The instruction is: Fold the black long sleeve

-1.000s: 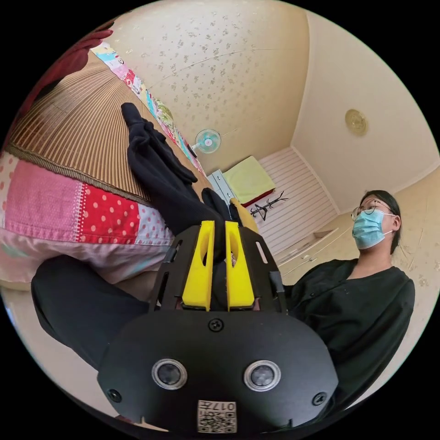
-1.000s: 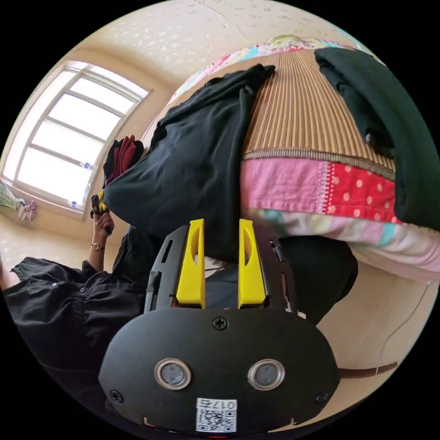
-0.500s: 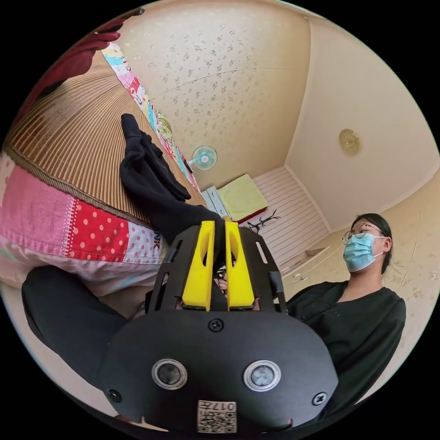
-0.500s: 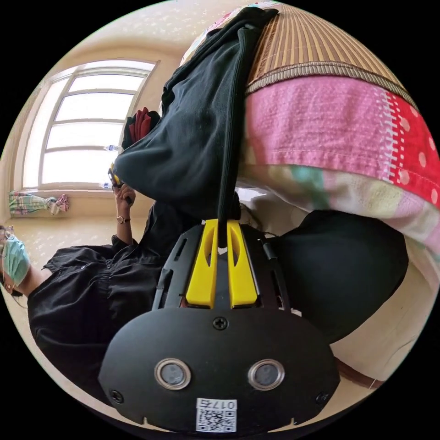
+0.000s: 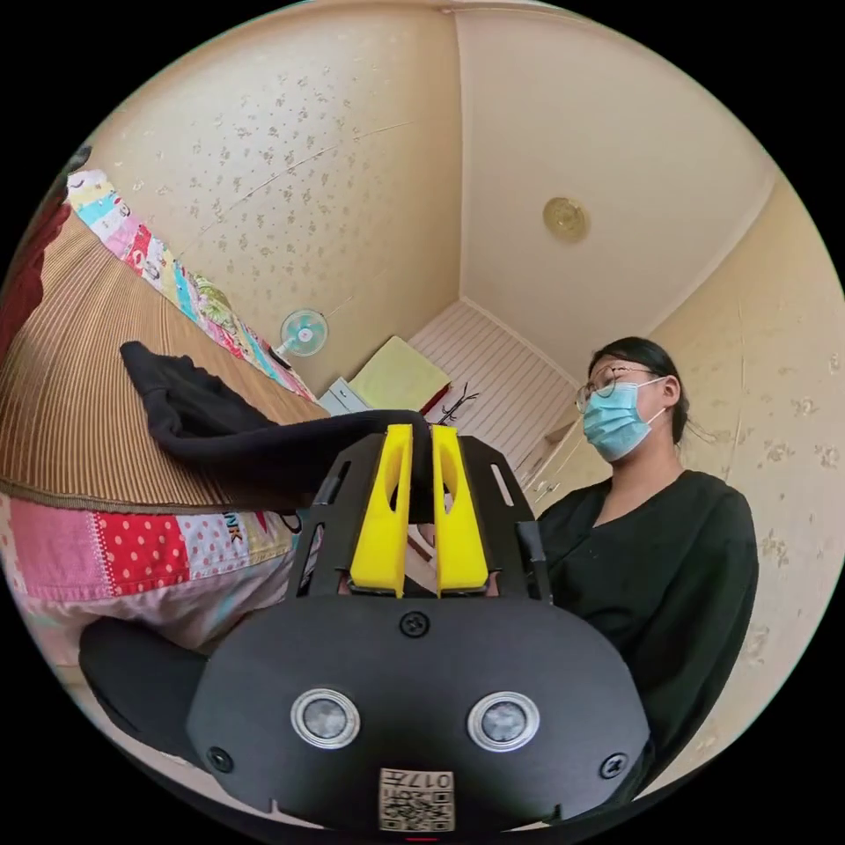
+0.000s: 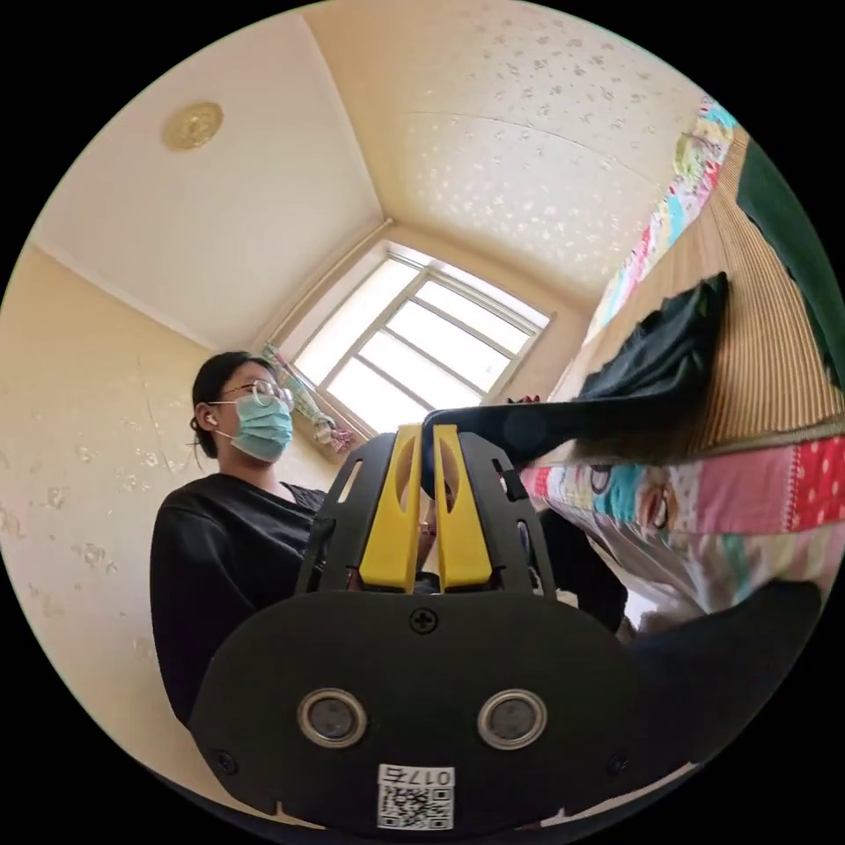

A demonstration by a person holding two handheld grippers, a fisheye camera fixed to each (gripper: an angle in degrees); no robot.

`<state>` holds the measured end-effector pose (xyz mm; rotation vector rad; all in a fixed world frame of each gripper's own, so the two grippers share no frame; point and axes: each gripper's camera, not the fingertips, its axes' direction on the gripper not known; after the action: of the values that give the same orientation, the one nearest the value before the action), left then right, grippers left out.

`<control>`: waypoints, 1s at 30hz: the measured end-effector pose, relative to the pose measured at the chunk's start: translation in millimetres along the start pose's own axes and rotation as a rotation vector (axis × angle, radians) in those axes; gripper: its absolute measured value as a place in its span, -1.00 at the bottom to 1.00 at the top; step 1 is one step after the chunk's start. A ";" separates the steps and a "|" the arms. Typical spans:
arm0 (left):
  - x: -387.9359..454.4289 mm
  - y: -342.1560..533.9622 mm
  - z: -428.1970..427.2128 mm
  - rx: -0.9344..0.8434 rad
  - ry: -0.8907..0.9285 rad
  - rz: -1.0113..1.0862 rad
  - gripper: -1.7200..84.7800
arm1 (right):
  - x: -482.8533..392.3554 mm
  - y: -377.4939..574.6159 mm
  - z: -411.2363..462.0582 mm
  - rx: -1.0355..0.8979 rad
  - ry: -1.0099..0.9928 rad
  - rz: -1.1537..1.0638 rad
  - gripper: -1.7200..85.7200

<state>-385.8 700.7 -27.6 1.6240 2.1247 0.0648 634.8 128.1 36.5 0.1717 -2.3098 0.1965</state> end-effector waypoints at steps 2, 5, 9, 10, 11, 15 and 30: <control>0.7 -3.5 0.4 0.038 0.087 0.028 -0.86 | -12.7 -7.9 3.0 0.057 -0.076 -0.081 -0.90; -25.7 -4.0 -0.4 0.113 0.089 -0.065 -0.86 | -14.5 -20.2 13.0 0.098 -0.069 -0.118 -0.90; -126.5 29.4 -1.6 0.136 -0.216 -0.506 -0.87 | 68.4 -35.7 19.8 0.010 0.455 0.306 -0.91; -148.0 36.1 4.3 0.127 -0.248 -0.552 -0.87 | 89.4 -35.0 23.2 0.000 0.552 0.353 -0.91; -155.2 36.5 8.4 0.122 -0.253 -0.561 -0.87 | 97.4 -35.2 25.9 0.005 0.561 0.364 -0.91; -167.5 -12.7 26.7 0.204 -0.256 -0.462 -0.87 | 109.7 -66.5 57.5 0.106 0.440 0.258 -0.90; -364.9 -75.6 92.3 0.066 -0.747 -0.500 -0.51 | 323.8 -143.4 249.8 -0.131 1.147 0.221 -0.78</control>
<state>-347.2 319.0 -13.1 0.8826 1.8482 -0.6665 264.4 -81.2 119.1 -0.2240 -1.1831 0.1840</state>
